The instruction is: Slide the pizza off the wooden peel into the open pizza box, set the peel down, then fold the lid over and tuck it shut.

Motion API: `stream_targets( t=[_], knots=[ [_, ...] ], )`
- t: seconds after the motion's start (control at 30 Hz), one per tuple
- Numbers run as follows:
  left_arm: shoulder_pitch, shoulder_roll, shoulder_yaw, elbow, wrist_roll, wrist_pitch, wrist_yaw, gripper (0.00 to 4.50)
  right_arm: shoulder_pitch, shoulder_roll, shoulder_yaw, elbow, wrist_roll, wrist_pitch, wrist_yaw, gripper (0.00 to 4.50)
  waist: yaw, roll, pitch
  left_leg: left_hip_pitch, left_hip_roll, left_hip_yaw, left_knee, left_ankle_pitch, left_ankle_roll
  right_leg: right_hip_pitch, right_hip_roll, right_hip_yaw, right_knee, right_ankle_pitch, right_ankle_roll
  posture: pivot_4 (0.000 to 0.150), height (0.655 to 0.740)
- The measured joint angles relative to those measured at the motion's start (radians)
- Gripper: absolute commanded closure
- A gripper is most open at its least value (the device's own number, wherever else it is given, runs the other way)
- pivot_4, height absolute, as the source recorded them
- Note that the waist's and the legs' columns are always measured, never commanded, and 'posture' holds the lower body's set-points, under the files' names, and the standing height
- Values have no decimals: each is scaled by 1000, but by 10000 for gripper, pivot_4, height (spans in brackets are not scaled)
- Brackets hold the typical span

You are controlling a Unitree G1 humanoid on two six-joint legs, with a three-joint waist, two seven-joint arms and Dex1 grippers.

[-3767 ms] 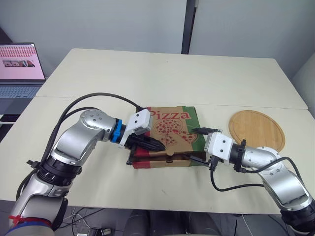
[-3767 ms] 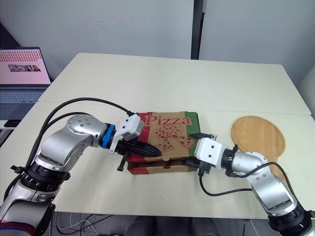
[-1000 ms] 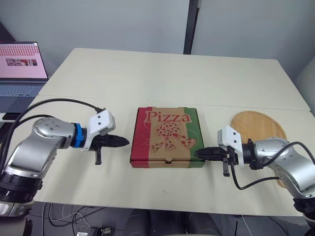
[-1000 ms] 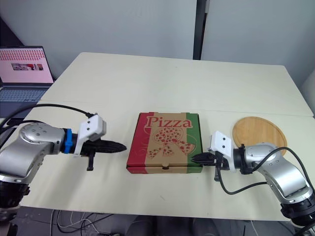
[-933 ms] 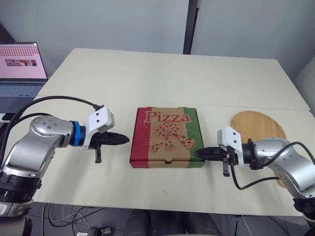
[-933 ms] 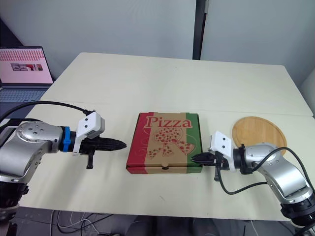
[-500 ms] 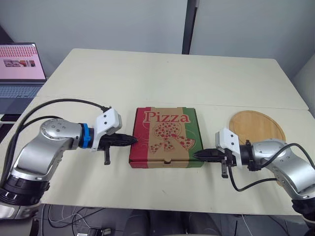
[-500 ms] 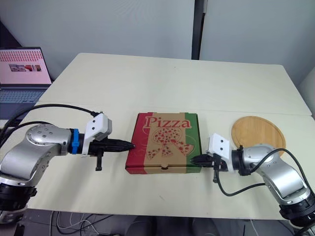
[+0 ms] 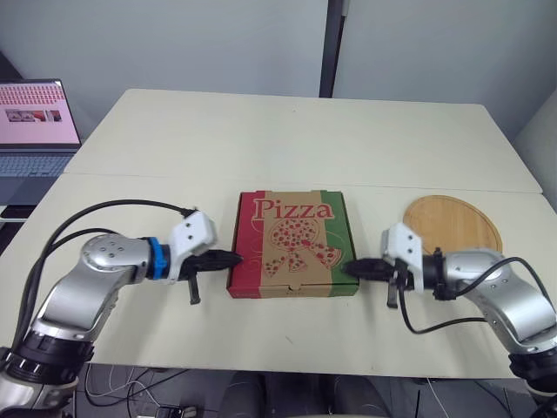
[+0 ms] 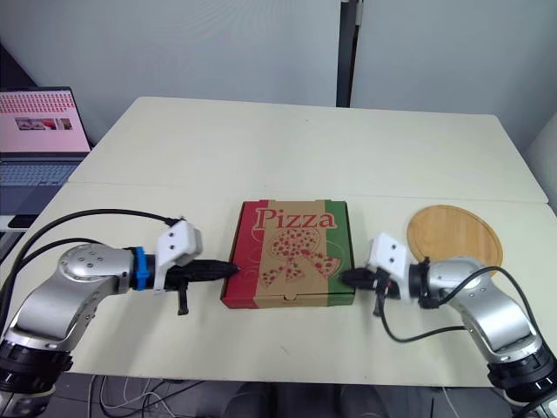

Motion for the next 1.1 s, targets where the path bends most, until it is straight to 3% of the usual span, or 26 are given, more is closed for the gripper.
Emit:
stream_targets(
  t=[0.13,0.33,0.63,1.1],
  knots=[
    [25,-36,43,22,35,-6,101,45000,-32,27,-4,99,-80,-33,-80,44601,1,0,0,0,-1,0,-1,0,0,0,-1,0,0,0,0,1500,7400],
    [45,-117,-47,14,57,-9,138,45000,-26,28,113,133,-146,-30,-54,44601,5,0,0,-1,-2,1,-1,0,0,0,-3,0,0,0,0,1500,7400],
    [80,-136,-64,-69,68,51,159,45000,51,6,101,10,-37,84,23,44601,4,0,0,-1,-1,0,-1,0,0,0,-3,0,0,0,0,1500,7400],
    [125,-159,-61,-164,51,139,163,45000,62,-19,75,8,-66,79,26,44601,3,0,0,-1,-1,0,-1,0,0,0,-3,0,-1,0,0,1500,7400]
  ],
)
